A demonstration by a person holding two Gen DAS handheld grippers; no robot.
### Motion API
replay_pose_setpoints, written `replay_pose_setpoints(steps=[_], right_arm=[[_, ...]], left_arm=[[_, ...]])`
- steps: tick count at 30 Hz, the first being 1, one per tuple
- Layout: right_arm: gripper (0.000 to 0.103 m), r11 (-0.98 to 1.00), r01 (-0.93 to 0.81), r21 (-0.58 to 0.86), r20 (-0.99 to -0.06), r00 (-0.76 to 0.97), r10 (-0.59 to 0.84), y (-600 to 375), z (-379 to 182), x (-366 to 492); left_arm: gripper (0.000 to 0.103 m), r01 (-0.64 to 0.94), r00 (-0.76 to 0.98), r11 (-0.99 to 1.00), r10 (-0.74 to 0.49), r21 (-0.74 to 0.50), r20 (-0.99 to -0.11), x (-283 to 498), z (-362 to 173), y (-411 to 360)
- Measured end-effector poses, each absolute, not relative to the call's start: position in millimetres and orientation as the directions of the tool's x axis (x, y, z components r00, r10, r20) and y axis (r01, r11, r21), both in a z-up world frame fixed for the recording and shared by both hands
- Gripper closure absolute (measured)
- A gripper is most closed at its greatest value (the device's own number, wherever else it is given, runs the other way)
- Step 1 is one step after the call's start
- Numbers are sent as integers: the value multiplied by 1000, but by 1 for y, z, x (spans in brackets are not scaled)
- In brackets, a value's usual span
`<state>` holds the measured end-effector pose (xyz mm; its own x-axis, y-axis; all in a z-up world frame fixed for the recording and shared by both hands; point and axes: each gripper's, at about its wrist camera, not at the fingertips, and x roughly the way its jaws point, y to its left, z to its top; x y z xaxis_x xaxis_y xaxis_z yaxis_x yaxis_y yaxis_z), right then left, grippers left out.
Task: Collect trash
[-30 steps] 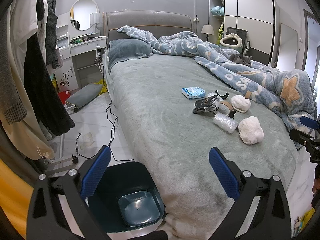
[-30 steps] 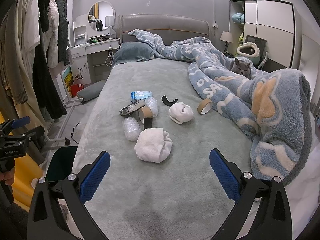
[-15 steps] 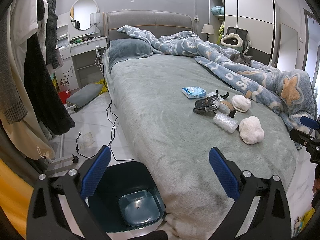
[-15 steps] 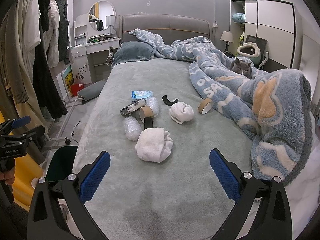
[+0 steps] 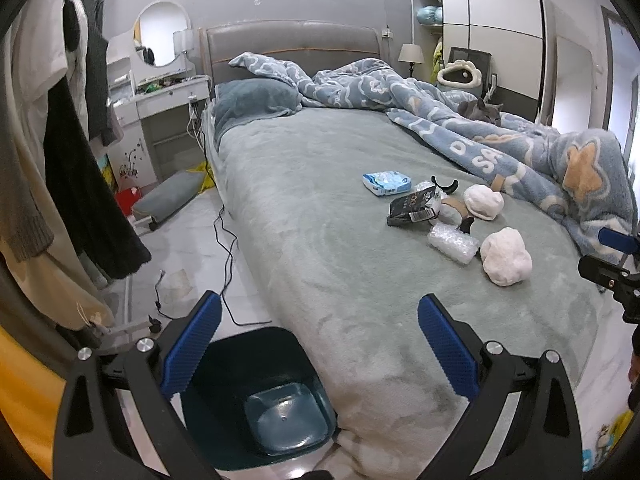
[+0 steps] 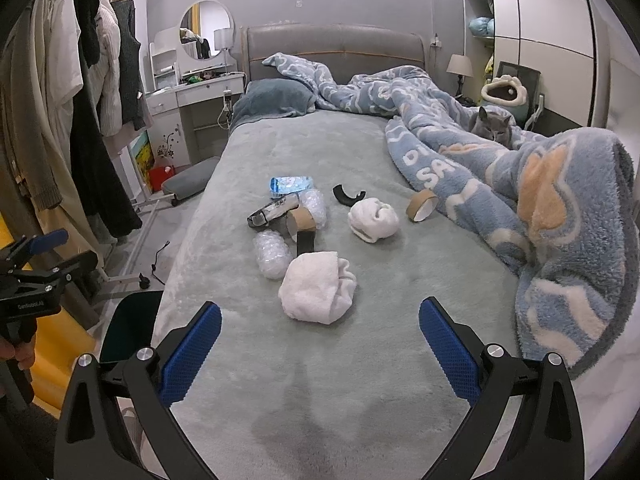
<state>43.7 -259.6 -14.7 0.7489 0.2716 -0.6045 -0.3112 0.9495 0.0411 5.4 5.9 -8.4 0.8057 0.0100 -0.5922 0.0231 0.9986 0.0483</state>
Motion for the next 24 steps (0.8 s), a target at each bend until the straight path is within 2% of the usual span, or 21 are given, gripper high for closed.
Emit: replay_pose_setpoints(steps=[5,16,24], right_arm=[[12,939,-339,54,-625,722,297,-254,-18,57],[19,906,-413,95,-693,626,358,-248,-40,102],[27,890,-441,119,-747,551,373,-243,-60,134]], left_arm=[[3,70,822,995,-15,75,-569,12,0,-3],[4,239,778,971,-207,-25,-593,55,-7,-19],[4,289,746,956,-255,-45,-616,80,-18,-29]])
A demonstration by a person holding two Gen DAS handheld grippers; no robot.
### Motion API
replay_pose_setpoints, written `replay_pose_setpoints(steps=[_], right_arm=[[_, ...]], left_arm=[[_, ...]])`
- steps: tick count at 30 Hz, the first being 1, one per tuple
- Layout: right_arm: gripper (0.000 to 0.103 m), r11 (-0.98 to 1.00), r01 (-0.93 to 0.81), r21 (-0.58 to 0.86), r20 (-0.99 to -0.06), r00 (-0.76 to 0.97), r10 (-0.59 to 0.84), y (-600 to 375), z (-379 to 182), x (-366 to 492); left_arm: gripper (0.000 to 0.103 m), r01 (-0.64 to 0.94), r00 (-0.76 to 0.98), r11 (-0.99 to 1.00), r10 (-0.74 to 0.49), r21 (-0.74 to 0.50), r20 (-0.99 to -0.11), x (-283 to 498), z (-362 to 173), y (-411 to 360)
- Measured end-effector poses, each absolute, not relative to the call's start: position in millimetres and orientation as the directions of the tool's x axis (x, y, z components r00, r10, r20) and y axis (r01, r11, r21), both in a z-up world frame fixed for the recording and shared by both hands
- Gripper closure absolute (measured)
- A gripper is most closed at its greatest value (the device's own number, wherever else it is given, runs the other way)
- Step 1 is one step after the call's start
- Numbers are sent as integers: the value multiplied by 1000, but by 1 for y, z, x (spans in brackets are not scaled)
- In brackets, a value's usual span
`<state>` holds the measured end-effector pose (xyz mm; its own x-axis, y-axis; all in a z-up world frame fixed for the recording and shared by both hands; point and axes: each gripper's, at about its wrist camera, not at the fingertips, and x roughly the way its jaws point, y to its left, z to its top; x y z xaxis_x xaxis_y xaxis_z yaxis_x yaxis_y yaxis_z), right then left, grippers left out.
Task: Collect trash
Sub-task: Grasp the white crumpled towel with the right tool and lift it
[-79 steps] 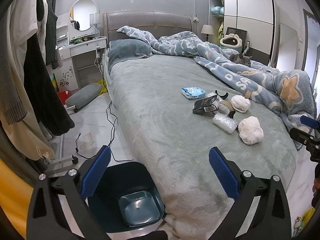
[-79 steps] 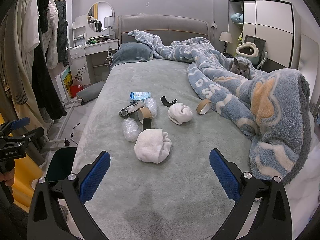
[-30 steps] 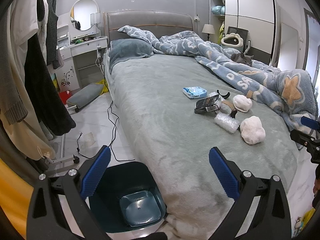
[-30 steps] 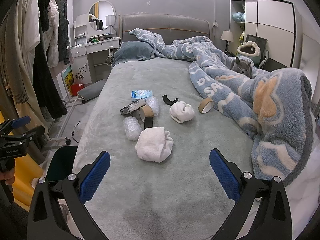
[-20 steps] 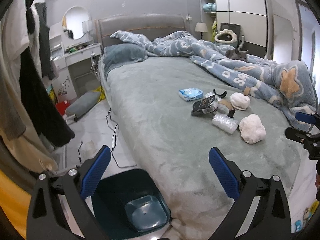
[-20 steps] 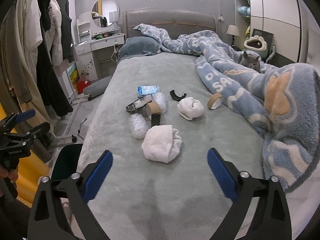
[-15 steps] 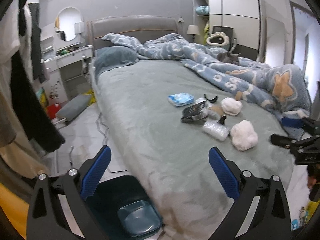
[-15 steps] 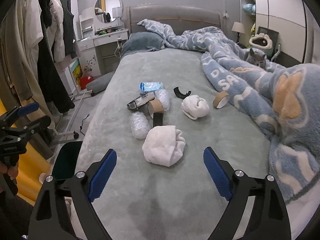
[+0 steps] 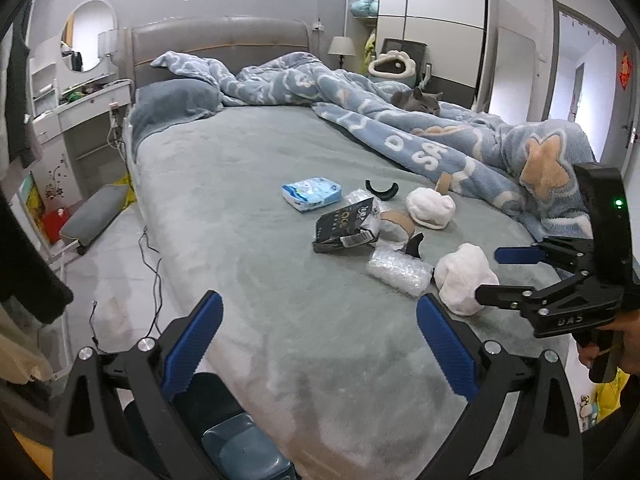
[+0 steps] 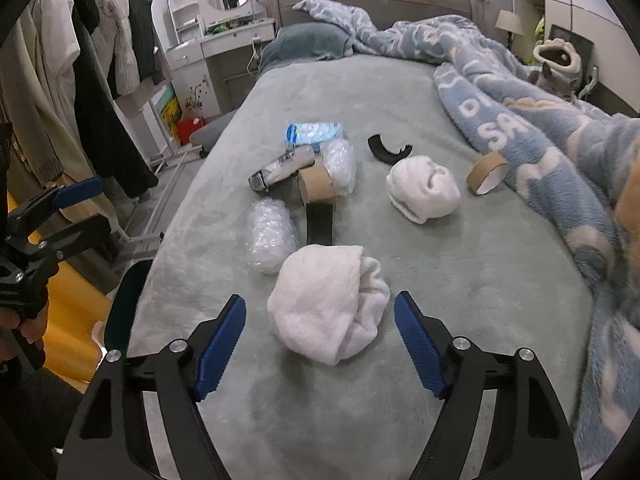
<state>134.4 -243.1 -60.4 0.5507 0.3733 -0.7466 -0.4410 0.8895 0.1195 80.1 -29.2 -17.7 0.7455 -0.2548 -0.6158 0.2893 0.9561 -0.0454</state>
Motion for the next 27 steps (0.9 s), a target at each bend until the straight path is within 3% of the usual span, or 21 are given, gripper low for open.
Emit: replay_pose_setpoints(steps=[10,15,27], right_arm=[[39,868,-465,176,-781,470,411,-247,-76,159],[56,844,-479,242,-763,444,470,-259,-78,161],[58,835,-451,315,-690,495,528,-307,-61,169]], left_arm=[[4,358,691,931,-316,-72,-650,106,-35,-50],[4,379,671,921,-340,-89,-659,116,-42,-64],[4,455,636,886,-396,-93,-662,141,-62,-103]])
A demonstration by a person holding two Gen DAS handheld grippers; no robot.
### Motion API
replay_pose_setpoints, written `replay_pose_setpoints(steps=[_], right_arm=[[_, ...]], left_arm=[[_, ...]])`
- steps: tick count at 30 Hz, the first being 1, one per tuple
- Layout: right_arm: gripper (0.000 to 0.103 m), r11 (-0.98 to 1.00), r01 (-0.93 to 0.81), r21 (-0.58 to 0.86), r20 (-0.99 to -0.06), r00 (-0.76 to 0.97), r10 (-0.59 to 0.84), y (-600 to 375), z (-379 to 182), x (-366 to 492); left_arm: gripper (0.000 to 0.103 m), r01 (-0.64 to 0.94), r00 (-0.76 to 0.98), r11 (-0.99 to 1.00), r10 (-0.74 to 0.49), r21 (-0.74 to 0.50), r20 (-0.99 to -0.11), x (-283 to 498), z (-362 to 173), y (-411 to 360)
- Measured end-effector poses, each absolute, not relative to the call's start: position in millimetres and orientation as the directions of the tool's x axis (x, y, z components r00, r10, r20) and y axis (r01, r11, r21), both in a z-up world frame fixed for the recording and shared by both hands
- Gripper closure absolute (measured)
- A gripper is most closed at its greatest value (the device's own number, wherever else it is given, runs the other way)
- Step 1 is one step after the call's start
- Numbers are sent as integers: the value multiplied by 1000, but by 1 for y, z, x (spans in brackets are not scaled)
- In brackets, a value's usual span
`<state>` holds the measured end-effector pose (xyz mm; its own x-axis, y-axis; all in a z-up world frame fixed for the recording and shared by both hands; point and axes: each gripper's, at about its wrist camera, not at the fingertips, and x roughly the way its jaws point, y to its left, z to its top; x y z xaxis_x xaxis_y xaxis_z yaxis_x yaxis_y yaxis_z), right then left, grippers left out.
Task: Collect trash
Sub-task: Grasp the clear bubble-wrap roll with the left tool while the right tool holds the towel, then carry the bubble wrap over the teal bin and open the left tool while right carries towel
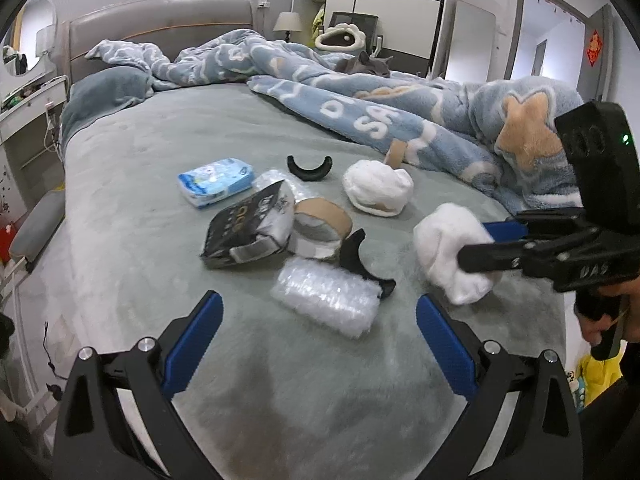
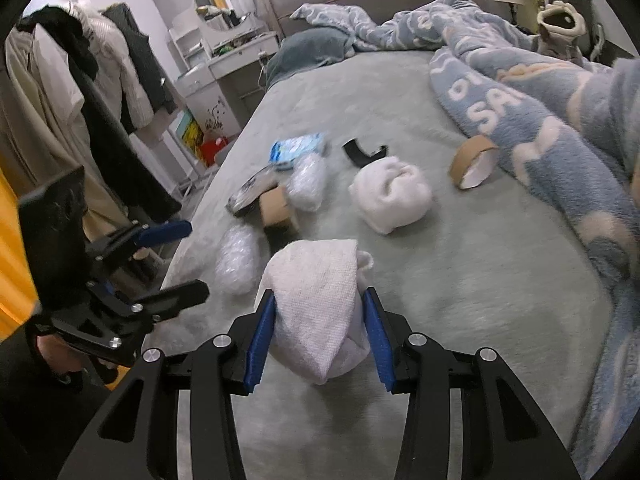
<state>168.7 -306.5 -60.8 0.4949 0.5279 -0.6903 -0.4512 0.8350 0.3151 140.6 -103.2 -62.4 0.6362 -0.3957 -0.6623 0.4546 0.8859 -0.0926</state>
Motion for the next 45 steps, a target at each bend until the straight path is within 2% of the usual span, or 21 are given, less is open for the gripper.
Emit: replay_pose_setpoints(steps=[6,8,11,13,14,27,41,45], right_arm=[[58,837,-437,330,-685,499,530,-325,-64,174],[58,839,-433,331,-684,502,529,-328,-64,176],[58,842,-429,328,-680,511,526,-330,-61,178],[58,843,-428,325,-677,517,523,-329,-59,178],[58,844,-427,324,-675,521,522,-328,-58,179],[58,841,-462,280,-650,554,521,-281,-31,177],[58,823,-522,225,-612,581,536,-180,-9,168],[58,808,-549,215,-604,575,552,-147,-3,163]], left_arm=[[7,465,615,879,-409,-109,-674,154,-74,-112],[17,466,606,876,-416,-121,-678,159,-77,-114],[22,456,595,880,-412,-133,-690,165,-82,-115],[33,454,588,879,-417,-143,-693,166,-83,-116],[35,454,587,880,-415,-143,-695,166,-84,-116],[37,420,621,894,-407,-154,-670,143,-58,-79],[36,177,686,982,-167,-60,-708,119,-50,20],[36,109,651,988,-151,-106,-744,113,-56,53]])
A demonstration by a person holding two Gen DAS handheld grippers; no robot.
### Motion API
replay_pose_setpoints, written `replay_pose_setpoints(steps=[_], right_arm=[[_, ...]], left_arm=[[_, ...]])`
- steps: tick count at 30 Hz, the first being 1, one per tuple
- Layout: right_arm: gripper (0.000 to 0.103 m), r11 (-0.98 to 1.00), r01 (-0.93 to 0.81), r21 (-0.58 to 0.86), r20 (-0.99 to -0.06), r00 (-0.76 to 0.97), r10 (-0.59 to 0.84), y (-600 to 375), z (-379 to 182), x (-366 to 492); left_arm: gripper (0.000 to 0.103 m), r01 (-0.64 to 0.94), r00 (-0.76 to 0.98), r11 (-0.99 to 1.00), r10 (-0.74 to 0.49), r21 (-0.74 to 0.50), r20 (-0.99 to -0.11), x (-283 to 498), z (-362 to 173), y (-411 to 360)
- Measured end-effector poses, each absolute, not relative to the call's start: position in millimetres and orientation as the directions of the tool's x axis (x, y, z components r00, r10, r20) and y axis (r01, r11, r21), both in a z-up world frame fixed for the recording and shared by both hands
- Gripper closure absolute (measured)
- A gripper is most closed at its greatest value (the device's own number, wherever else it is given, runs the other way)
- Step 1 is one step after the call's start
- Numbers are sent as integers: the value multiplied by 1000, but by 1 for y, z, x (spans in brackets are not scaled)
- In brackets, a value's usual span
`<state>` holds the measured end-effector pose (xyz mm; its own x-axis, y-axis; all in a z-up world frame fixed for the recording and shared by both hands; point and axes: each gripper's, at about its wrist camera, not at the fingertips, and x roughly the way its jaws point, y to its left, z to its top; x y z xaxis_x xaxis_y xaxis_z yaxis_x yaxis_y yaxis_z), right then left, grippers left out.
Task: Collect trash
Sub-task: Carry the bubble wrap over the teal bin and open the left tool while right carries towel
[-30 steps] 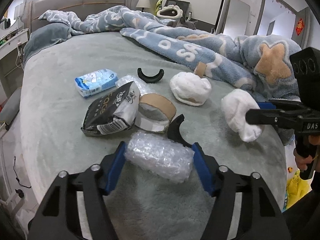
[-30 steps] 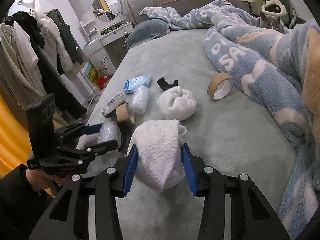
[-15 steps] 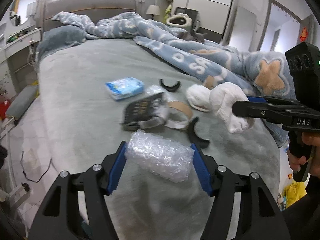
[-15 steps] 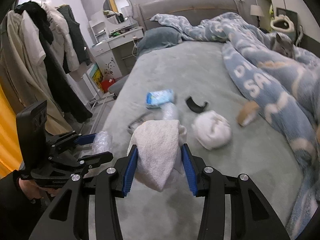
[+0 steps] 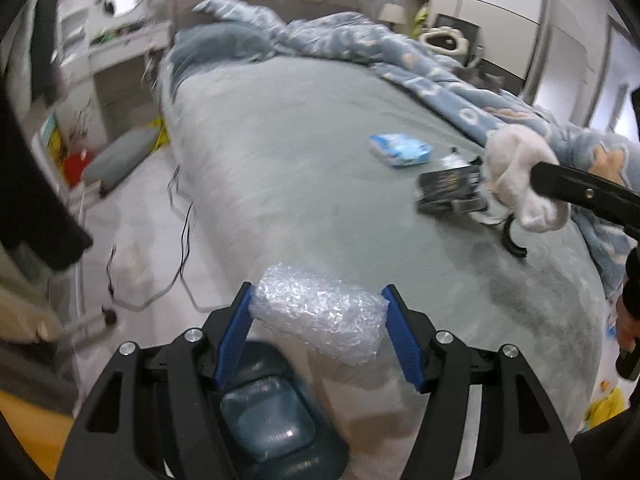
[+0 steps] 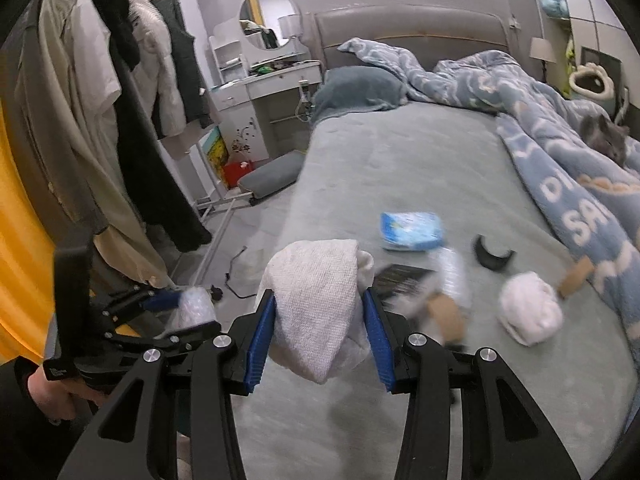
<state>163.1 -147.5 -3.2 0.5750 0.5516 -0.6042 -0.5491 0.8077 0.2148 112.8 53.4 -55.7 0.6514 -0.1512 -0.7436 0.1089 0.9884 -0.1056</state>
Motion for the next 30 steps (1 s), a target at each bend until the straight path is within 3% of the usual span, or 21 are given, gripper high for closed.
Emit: replay_pose_setpoints(steps=[12,30], right_arm=[[58,745,-638,197,-612,514,601,-55,0,147],[58,718,-679,152,-732,411,543,30,-40,145]], left_arm=[[36,4,500,997,-74,-83,-863,91,-90,118],[33,-67,222,982,-160,-178,-962,66,-155,172]])
